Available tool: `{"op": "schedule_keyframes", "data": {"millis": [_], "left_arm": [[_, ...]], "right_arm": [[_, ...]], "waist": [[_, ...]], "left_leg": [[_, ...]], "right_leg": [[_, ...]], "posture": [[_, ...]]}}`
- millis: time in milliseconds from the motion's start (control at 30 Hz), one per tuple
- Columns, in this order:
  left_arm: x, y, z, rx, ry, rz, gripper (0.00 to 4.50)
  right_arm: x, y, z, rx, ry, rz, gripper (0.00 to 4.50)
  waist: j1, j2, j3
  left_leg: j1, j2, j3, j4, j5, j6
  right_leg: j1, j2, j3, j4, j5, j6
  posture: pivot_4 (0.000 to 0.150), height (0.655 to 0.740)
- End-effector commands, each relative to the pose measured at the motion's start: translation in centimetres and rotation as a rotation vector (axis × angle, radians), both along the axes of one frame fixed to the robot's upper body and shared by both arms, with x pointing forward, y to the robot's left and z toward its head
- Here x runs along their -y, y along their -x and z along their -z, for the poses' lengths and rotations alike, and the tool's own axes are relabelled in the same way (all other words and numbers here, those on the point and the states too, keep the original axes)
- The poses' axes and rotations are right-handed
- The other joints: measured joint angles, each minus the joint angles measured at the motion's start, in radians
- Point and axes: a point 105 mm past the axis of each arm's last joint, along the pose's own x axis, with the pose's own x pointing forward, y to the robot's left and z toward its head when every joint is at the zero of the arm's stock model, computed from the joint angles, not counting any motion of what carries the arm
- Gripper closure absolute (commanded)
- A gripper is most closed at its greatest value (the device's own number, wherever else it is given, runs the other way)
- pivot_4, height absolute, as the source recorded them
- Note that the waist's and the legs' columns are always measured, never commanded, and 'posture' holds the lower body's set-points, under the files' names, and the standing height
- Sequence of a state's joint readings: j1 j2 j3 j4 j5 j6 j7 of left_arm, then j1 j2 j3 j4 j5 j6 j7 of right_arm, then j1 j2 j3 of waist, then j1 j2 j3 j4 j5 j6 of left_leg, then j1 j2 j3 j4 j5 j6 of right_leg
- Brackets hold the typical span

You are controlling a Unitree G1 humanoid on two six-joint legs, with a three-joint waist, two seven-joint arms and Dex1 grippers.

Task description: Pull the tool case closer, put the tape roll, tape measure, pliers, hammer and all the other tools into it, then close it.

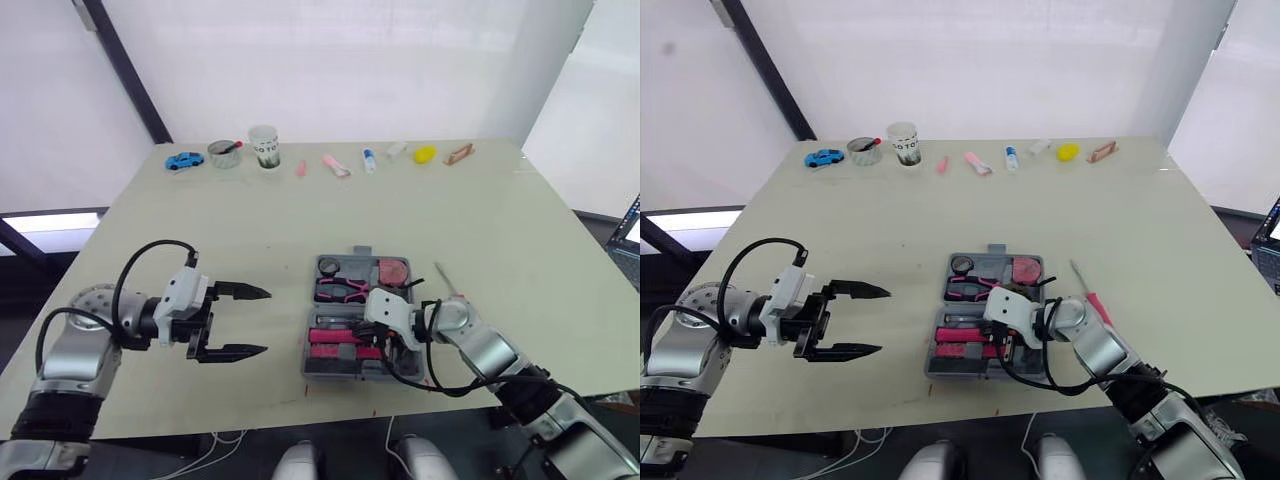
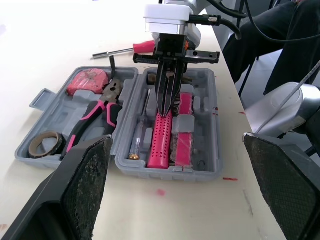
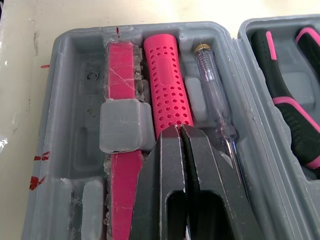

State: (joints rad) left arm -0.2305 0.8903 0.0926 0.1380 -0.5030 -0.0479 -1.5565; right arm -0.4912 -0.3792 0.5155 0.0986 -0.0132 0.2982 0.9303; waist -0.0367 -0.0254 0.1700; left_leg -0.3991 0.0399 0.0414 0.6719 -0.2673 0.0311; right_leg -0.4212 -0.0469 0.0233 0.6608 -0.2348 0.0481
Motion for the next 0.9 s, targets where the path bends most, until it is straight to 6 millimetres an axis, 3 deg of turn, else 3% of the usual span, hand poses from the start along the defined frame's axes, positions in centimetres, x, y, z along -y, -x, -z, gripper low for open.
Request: {"op": "schedule_keyframes", "data": {"millis": [33,133,233,433,533,633,900], "left_arm": [[-0.2,0.4,-0.1,-0.009,-0.005,0.024,0.00],[-0.3,0.0,-0.2,-0.011,0.027,-0.021,0.00],[-0.7,-0.3,0.2,-0.037,0.055,-0.085,0.00],[-2.6,-0.9,1.3,-0.039,0.111,-0.243,0.00],[-4.2,-1.3,2.5,-0.014,0.114,-0.371,0.00],[-5.5,-1.4,3.3,-0.012,0.154,-0.472,0.00],[-8.0,0.0,4.7,-0.025,0.230,-0.673,0.00]], "right_arm": [[0.2,-0.1,-0.8,0.011,-0.067,0.026,4.42],[0.4,-0.4,-3.1,0.039,-0.191,0.062,4.42],[1.9,-0.6,-4.7,0.090,-0.285,0.118,4.42],[7.1,-0.8,-6.9,0.158,-0.452,0.345,4.42],[10.8,-0.8,-7.4,0.230,-0.498,0.504,4.42],[14.6,0.4,-7.4,0.255,-0.537,0.636,3.63],[21.8,5.2,-4.3,0.240,-0.538,0.929,0.03]], "waist": [[0.000,0.000,0.000],[0.002,0.000,0.000],[0.003,0.000,0.000],[0.008,0.000,0.000],[0.010,0.000,0.000],[0.017,0.000,0.000],[0.024,0.000,0.000]], "left_leg": [[0.000,0.000,0.000,0.000,0.000,0.000],[0.000,0.000,0.000,0.000,0.000,0.000],[-0.001,0.000,0.000,0.000,0.000,0.000],[-0.001,0.000,0.000,0.000,0.000,0.000],[0.000,0.000,0.000,0.000,0.000,0.000],[0.000,0.000,0.001,0.000,0.000,0.000],[0.002,0.000,0.001,0.000,0.000,0.000]], "right_leg": [[0.000,0.000,0.000,0.000,0.000,0.000],[0.000,0.000,0.000,0.000,0.000,0.000],[0.000,0.000,0.000,0.000,0.000,0.000],[0.000,0.000,0.000,0.000,0.000,0.000],[0.000,0.000,0.000,0.000,0.000,0.000],[0.000,-0.001,0.001,0.000,0.000,0.000],[0.002,-0.001,0.001,0.000,0.000,0.000]], "posture": [[0.150,0.7400],[0.150,0.7400],[0.150,0.7400],[0.150,0.7400],[0.150,0.7400],[0.150,0.7400],[0.150,0.7400]]}}
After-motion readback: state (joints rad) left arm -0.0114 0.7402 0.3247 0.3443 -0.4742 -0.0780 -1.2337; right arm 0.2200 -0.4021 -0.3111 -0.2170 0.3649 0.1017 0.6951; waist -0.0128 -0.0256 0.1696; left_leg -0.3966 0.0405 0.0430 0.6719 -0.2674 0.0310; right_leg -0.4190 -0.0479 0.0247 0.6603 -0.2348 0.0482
